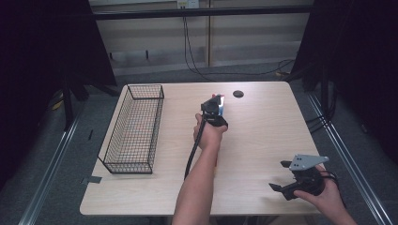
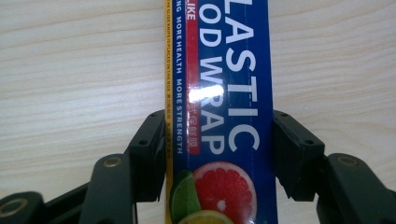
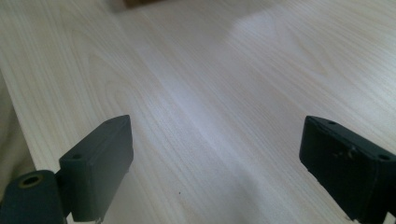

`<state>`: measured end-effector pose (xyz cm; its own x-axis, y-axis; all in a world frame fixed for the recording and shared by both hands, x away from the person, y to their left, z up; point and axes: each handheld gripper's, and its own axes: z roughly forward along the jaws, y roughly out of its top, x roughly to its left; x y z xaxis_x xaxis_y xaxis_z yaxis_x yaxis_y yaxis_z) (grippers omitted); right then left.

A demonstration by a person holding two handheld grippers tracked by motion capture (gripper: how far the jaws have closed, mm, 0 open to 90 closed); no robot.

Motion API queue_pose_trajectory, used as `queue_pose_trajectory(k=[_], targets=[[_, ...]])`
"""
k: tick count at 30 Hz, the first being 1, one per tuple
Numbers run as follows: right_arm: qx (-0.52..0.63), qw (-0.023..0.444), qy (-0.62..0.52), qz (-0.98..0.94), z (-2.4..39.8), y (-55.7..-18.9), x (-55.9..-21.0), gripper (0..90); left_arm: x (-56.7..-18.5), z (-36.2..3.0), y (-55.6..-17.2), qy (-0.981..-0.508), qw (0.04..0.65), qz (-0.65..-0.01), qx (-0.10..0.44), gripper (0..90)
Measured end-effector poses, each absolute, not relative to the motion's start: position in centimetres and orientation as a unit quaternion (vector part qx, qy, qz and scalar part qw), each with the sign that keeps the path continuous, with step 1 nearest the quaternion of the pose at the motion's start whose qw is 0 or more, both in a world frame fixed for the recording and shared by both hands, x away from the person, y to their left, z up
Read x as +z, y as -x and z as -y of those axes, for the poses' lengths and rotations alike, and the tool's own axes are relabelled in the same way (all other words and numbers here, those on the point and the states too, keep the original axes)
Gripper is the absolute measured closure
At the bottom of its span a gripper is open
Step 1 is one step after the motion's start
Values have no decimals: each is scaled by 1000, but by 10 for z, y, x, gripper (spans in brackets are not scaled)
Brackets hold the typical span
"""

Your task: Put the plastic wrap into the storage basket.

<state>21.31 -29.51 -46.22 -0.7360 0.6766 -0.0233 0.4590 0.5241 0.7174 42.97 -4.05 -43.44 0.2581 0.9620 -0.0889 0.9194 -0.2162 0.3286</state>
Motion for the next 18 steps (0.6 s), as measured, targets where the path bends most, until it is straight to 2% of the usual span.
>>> queue_pose_trajectory(k=[18], targets=[[375,144,-328,-855,296,-214,-461,15,-409,17,-431,-775,157,-609,62,440]])
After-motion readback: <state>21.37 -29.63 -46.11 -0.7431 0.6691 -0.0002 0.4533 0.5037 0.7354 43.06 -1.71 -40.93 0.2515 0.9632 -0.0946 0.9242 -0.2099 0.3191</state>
